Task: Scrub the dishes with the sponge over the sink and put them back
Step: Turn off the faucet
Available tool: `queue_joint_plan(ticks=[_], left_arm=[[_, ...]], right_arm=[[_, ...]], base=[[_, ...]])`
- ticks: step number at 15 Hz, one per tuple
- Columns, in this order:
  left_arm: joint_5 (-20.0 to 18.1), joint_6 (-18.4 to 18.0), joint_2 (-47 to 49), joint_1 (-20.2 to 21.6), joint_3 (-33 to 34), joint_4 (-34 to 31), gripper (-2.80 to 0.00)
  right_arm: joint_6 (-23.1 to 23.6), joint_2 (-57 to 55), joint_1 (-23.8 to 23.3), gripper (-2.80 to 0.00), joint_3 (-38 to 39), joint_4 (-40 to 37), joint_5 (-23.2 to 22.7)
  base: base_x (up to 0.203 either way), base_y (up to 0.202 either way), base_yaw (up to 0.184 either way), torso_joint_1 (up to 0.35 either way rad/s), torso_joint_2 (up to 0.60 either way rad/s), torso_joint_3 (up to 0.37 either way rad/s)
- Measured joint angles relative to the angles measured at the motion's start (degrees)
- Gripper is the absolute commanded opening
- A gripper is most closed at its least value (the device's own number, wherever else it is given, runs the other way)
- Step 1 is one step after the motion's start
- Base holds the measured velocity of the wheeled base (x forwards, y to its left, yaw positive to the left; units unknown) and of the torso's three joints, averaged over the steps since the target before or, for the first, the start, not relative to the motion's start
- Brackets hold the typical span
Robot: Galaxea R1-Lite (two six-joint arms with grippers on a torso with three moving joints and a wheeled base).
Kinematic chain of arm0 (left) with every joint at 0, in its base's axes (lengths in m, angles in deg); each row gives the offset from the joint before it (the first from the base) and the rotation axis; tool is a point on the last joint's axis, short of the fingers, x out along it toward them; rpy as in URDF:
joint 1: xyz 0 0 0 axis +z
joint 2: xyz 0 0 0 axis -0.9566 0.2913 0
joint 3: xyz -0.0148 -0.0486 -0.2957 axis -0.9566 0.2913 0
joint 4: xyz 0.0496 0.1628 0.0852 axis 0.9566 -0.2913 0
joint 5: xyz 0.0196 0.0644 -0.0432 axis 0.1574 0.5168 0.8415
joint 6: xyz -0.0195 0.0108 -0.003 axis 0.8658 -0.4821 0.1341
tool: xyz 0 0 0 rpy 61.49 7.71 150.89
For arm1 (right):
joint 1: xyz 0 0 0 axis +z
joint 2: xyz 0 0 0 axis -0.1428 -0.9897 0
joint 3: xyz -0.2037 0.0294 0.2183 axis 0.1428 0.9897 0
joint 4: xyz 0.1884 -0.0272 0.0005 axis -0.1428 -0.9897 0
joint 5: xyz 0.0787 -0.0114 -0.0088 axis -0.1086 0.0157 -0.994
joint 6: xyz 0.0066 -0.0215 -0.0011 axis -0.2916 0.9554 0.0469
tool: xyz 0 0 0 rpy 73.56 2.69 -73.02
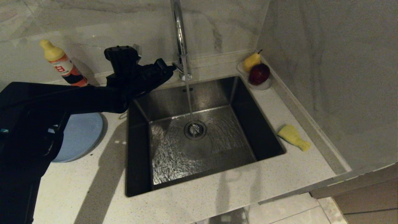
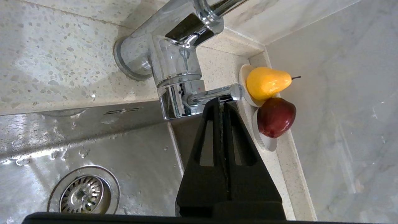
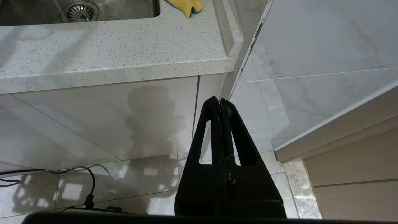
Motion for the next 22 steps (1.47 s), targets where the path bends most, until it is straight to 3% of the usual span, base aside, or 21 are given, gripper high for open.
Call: queue_joint_plan(ticks=[17,22], left_arm=[[0.31,-1.43,0.61,2.04,-0.48,2.84,-2.80],[0.36,-1.13,-2.00,2.01,2.63,2.02,-2.80]], right_arm=[[-0.04,0.00,0.02,-2.80,0.00,0.00,0.01],[-0.05,0.00,0.02,-2.80,0.00,-0.01,0.01]], base=[[0.000,0.000,0.000,0.000,0.00,0.000],[0.000,0.000,0.000,0.000,0.00,0.000]])
